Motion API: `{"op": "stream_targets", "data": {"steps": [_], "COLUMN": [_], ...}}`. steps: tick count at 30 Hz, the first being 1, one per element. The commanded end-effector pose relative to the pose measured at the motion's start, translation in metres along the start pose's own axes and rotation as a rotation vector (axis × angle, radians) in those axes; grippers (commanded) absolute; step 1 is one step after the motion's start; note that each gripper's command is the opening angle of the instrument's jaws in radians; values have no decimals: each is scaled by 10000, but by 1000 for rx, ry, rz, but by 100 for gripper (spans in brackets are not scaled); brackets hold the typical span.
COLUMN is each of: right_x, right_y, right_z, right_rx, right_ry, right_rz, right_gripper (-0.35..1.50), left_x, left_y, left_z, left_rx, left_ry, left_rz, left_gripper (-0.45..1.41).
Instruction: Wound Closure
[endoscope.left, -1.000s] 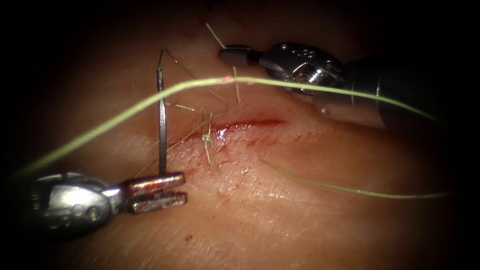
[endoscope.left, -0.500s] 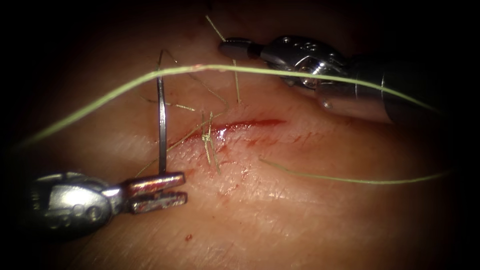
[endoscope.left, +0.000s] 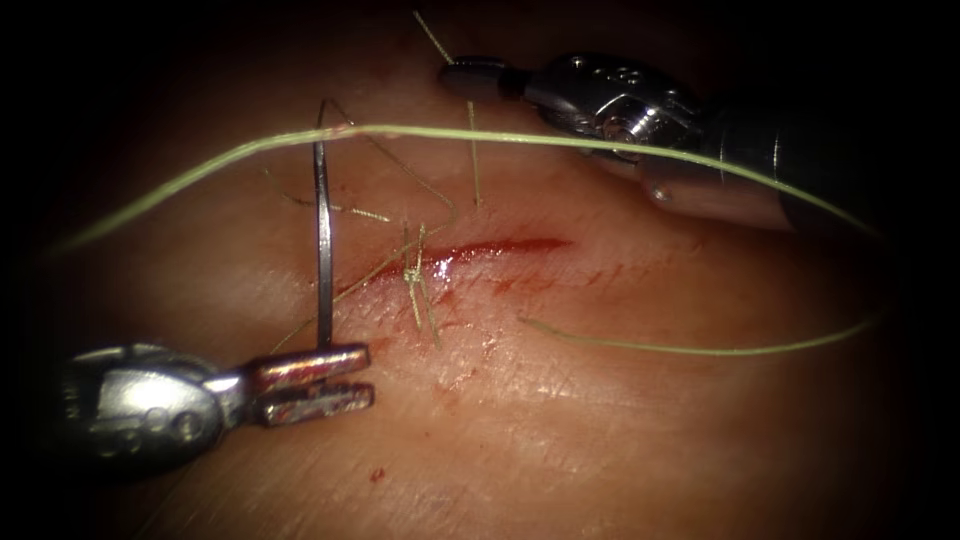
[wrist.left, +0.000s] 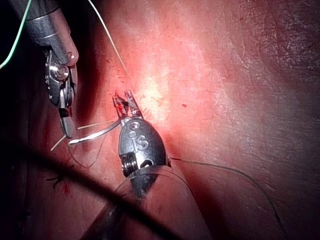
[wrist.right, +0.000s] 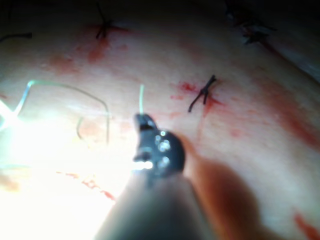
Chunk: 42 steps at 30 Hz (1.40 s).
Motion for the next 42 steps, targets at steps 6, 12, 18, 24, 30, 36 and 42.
{"op": "stream_targets", "data": {"steps": [6, 12, 18, 24, 30, 36, 42], "right_x": [5, 9, 9, 24, 27, 7, 4], "right_y": [3, 3, 2, -4, -15, -22, -20], "right_z": [8, 7, -8, -66, -122, -160, -176], "right_rx": [4, -18, -88, -120, -65, -69, -96], "right_ry": [11, 36, 54, 85, 87, 87, 89], "right_rz": [-6, -7, -8, -17, -47, -56, -50], "right_gripper": [-35, -13, 143, 147, 147, 148, 148], "left_x": [-5, -5, -8, -24, -33, -47, -67], "left_y": [-1, -1, -4, -19, -33, -41, -48], "left_z": [7, 6, 2, -24, -54, -79, -99], "left_rx": [1, 1, 22, 82, 128, 154, 158], "left_ry": [1, 1, -18, -98, -140, -194, -283], "left_rz": [1, 2, 1, -6, -35, -56, -72], "left_gripper": [-45, -45, -45, -45, -45, -45, 21]}}
